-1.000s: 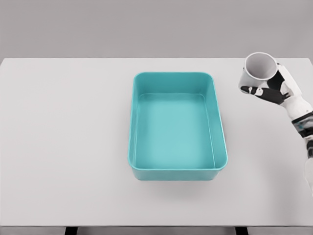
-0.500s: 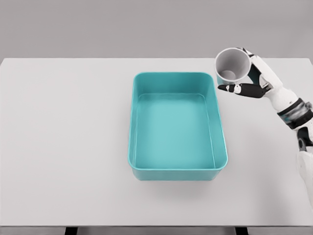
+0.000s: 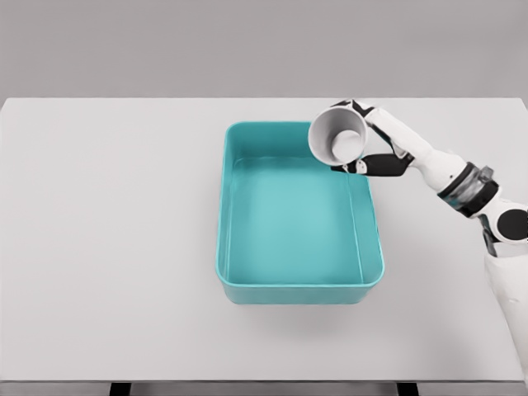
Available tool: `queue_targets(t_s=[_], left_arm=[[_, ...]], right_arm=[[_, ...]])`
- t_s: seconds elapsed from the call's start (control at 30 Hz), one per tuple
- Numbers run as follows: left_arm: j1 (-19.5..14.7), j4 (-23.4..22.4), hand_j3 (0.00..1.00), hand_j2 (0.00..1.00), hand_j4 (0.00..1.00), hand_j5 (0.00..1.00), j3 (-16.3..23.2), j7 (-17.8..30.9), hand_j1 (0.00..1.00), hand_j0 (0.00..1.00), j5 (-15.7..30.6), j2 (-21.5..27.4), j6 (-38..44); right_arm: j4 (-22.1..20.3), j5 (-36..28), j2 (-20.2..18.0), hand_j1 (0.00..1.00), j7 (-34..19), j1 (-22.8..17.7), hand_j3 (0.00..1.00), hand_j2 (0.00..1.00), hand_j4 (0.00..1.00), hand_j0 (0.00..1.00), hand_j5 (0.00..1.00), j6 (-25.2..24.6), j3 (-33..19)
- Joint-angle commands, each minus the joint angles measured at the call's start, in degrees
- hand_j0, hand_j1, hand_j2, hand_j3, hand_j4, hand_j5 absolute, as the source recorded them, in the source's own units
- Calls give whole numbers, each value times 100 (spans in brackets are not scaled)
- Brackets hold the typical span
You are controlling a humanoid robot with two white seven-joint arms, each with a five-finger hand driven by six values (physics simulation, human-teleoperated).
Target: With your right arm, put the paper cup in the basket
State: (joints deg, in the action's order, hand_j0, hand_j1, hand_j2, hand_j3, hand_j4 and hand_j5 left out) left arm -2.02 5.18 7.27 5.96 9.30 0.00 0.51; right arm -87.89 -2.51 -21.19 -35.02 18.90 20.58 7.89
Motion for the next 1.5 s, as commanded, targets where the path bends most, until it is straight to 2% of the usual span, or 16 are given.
queue_targets(t_s=[0.0, 0.07, 0.4, 0.47, 0.63, 0.8, 1.07, 1.13, 1.17, 1.23, 1.47], left_arm=[[0, 1, 100, 100, 100, 100, 3, 1, 100, 100, 2, 0, 2], [0, 1, 100, 100, 100, 100, 3, 1, 100, 100, 2, 0, 2], [0, 1, 100, 100, 100, 100, 3, 1, 100, 100, 2, 0, 2], [0, 1, 100, 100, 100, 100, -6, 1, 100, 100, 2, 0, 2], [0, 1, 100, 100, 100, 100, 3, 1, 100, 100, 2, 0, 2], [0, 1, 100, 100, 100, 100, 3, 1, 100, 100, 2, 0, 2], [0, 1, 100, 100, 100, 100, 3, 1, 100, 100, 2, 0, 2], [0, 1, 100, 100, 100, 100, 3, 1, 100, 100, 2, 0, 2], [0, 1, 100, 100, 100, 100, 3, 1, 100, 100, 2, 0, 2], [0, 1, 100, 100, 100, 100, -6, 1, 100, 100, 2, 0, 2], [0, 1, 100, 100, 100, 100, -6, 1, 100, 100, 2, 0, 2]], right_arm=[[-96, 154, -16, 56, 2, 0, 56, 56, 56, 56, 56, -11, 168], [-246, 400, -16, 56, 2, 0, 56, 56, 56, 56, 56, -19, 230], [-255, 927, -34, 56, 2, 149, 56, 56, 56, 56, 56, -90, 617], [-255, 1015, -130, 56, 2, 158, 56, 56, 56, 56, 56, -116, 740], [-448, 1209, -254, 56, 2, 237, 56, 56, 56, 56, 56, -415, 837], [-448, 1411, -306, 56, 2, 352, 56, 56, 56, 56, 56, -529, 1092], [-474, 2113, -298, 59, 2, 360, 59, 59, 59, 59, 59, -538, 1153], [-641, 2202, -306, 64, 2, 352, 64, 64, 64, 64, 64, -643, 1162], [-703, 2202, -306, 82, 2, 352, 82, 82, 82, 82, 82, -652, 1162], [-729, 2193, -306, 97, 2, 352, 97, 97, 97, 97, 97, -661, 1180], [-764, 2193, -350, 97, 2, 352, 97, 97, 97, 97, 97, -740, 1180]])
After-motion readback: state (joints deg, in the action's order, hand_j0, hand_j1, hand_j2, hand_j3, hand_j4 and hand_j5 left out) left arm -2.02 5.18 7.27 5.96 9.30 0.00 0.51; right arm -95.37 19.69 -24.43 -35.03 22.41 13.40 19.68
